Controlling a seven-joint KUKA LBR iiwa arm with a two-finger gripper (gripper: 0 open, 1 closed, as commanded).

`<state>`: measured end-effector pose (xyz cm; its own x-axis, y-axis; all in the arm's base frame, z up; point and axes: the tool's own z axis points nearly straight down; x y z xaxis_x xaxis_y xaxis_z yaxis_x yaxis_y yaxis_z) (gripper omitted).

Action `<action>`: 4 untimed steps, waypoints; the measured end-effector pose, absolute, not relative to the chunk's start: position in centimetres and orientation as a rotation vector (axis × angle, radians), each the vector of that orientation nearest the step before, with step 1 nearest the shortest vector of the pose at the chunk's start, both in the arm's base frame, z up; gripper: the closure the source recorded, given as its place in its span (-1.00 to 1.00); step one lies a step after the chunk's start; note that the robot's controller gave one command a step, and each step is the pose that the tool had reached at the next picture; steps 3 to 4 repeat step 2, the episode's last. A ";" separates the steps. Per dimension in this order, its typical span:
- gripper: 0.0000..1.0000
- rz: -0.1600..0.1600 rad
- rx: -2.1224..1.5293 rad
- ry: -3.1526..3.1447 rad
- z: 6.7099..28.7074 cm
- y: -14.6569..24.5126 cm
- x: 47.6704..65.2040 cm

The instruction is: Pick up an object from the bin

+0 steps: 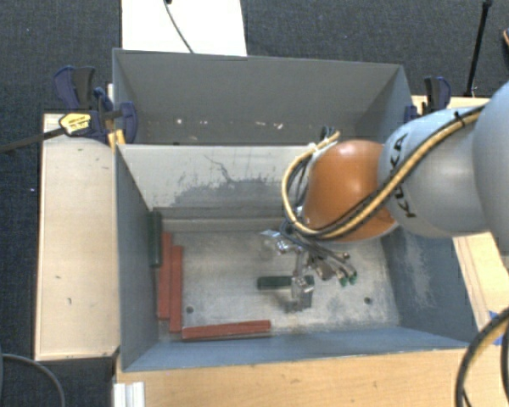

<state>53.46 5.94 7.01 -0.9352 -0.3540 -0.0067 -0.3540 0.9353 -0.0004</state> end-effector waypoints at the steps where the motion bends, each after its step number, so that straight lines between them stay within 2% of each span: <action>1: 1.00 0.002 -0.558 3.089 7.1 5.9 53.2; 2: 1.00 0.001 -0.645 3.065 22.8 8.8 49.1; 4: 1.00 0.001 -0.645 3.065 22.8 8.8 49.1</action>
Offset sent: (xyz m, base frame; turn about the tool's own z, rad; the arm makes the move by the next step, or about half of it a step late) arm 0.0000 0.0000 0.0000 0.0000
